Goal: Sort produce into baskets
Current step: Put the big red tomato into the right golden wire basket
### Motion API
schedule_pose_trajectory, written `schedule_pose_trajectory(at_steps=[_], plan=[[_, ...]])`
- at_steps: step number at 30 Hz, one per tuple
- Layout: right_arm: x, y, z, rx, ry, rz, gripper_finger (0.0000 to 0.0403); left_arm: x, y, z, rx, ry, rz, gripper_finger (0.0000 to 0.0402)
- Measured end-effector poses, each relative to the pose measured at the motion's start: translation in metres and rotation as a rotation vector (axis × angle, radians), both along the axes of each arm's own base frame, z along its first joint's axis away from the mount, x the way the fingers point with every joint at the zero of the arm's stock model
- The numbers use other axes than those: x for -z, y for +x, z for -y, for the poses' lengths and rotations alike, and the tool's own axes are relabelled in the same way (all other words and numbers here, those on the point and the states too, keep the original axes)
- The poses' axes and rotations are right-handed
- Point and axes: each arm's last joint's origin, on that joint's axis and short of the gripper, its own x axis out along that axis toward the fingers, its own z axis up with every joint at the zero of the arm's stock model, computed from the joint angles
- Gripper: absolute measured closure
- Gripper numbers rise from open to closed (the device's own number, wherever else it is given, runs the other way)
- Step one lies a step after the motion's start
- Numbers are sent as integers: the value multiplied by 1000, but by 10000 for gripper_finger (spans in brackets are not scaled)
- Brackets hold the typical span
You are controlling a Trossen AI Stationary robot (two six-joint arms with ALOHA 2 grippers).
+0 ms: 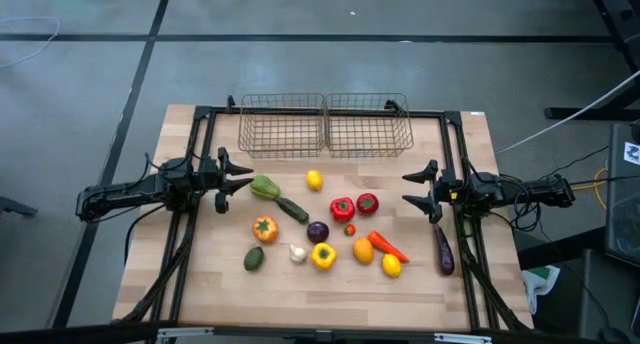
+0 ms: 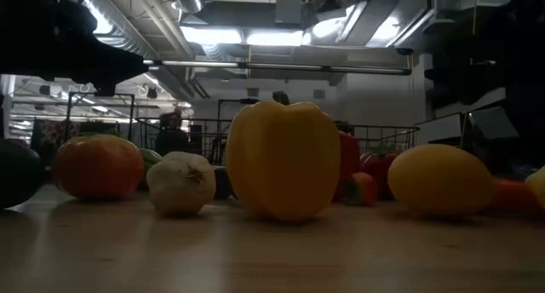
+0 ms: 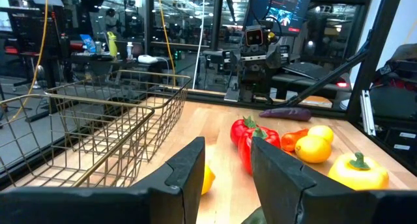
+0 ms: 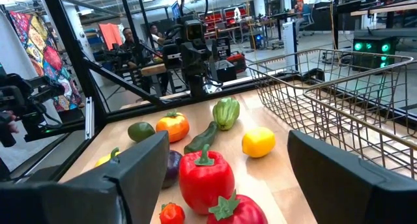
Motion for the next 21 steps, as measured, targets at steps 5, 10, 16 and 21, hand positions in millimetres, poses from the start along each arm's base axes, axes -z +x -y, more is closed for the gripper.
schedule_pose_trajectory(at_steps=[5, 10, 16, 21], plan=[[0, 0, 0, 17, 0, 1, 91, 0, 0, 0, 0, 0, 0, 280], [0, 0, 0, -6, 7, 1, 91, 0, 0, 0, 0, 0, 0, 280], [0, 0, -2, -79, 7, 6, 91, 0, 0, 0, 0, 0, 0, 280], [0, 0, -3, -106, 29, 7, 91, 0, 0, 0, -1, 0, 0, 280]])
